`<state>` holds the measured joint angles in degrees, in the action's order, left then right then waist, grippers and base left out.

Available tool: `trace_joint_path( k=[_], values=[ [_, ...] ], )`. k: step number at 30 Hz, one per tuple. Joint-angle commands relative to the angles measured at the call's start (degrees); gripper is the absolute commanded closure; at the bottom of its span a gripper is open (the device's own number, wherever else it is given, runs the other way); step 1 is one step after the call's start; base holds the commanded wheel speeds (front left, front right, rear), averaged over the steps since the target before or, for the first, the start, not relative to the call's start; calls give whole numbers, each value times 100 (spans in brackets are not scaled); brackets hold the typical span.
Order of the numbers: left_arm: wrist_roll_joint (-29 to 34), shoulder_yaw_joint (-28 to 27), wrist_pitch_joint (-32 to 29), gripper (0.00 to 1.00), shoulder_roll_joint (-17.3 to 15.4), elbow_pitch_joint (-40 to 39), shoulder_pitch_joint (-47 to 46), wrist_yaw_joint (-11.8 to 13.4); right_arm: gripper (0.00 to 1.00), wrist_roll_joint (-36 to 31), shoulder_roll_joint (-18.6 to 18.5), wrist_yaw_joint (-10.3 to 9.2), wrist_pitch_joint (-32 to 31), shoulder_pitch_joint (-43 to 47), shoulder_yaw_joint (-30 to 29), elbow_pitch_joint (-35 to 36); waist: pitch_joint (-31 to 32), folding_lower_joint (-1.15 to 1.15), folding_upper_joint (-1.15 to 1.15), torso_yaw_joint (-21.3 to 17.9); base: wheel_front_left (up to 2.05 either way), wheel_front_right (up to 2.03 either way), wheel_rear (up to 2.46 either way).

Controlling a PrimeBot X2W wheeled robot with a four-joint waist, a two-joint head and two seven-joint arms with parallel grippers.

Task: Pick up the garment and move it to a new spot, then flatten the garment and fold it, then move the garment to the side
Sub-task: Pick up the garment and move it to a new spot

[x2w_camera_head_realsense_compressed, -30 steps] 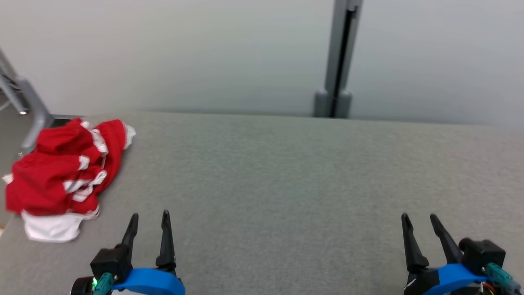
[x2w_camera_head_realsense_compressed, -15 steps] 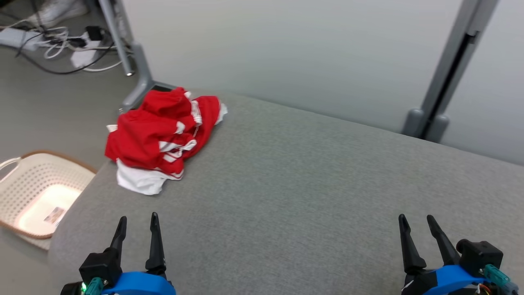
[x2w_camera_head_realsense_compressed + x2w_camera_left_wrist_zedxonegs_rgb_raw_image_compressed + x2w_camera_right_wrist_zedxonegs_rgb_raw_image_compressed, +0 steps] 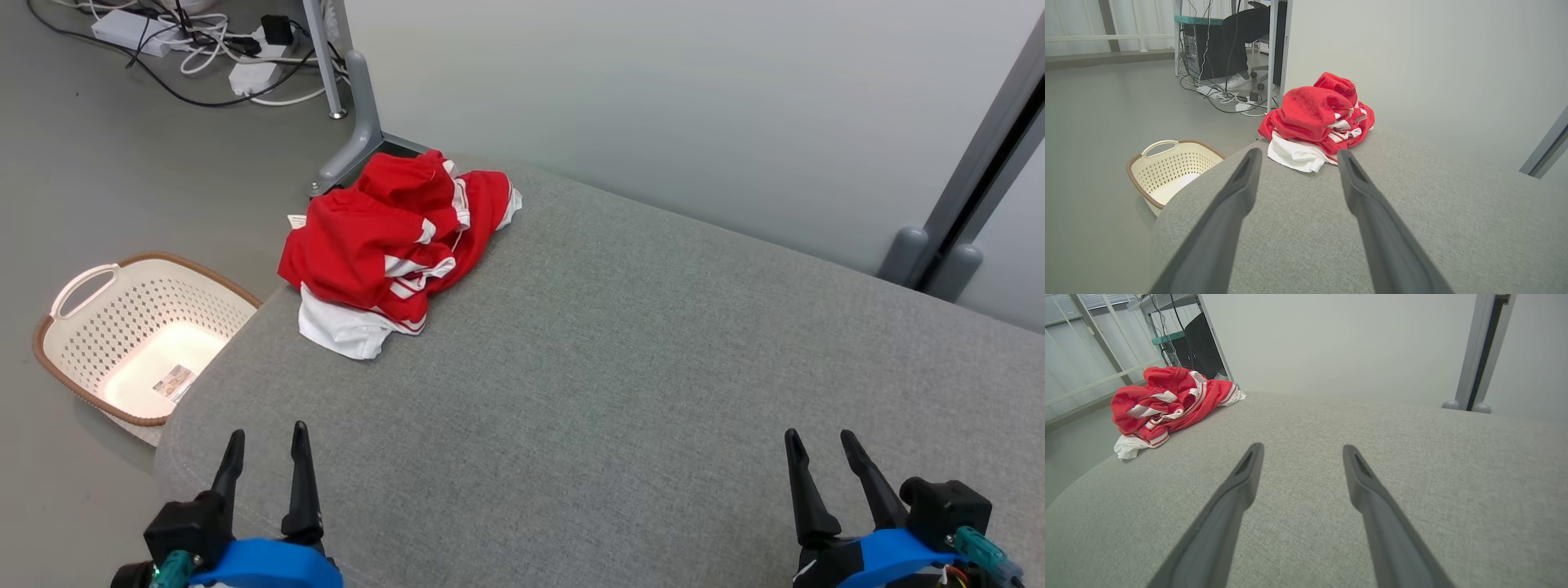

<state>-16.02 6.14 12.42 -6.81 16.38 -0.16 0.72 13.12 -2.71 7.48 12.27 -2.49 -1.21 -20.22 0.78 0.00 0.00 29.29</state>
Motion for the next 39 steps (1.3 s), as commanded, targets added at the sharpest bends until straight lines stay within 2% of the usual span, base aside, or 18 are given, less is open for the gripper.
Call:
trace_joint_path(
  k=[1,7,11,14,23,26,28,31,38,39],
  values=[
    [-86,-47,-45,0,-10,-76,-31,-7,0,-2,-32,3,43,-80,6,-2,-18,0,0,5,0,0,0],
    [-581,-391,-524,0,-209,-855,-517,-134,0,-62,-33,3,-3,-118,2,52,-150,0,0,-87,0,0,0],
    [-790,-662,-1177,0,-593,-1430,-1091,-134,0,-114,-33,3,-48,-204,16,151,-367,0,0,-288,0,0,0],
    [-956,-848,-1725,0,-856,-1484,-1561,-61,0,-192,-32,3,-106,-295,27,248,-622,0,0,-541,0,0,0],
    [-1336,-1418,-2806,0,-1645,-628,-2587,133,0,-589,-31,3,-336,-688,-22,953,-1746,0,0,-1515,0,0,0],
    [-1421,-1599,-3063,0,-1837,-194,-2830,299,0,-688,-30,3,-407,-801,-104,1187,-2113,0,0,-1798,0,0,0],
    [-1460,-1763,-3207,0,-1943,94,-2895,496,0,-745,-30,3,-438,-835,-113,1318,-2317,0,0,-1979,0,0,0],
    [-1604,-1993,-3400,0,-2013,359,-2936,714,0,-762,-29,3,-483,-931,-124,1472,-2586,0,0,-2217,0,0,0],
    [-2049,-2143,-4326,0,-1943,507,-2838,967,0,-707,-27,3,-442,-1033,-175,1620,-3040,0,0,-2474,0,0,0],
    [-2067,-2147,-4405,42,-1954,470,-2828,999,0,-694,-28,3,-427,-1041,-169,1600,-3064,0,0,-2489,0,0,0]
  ],
)
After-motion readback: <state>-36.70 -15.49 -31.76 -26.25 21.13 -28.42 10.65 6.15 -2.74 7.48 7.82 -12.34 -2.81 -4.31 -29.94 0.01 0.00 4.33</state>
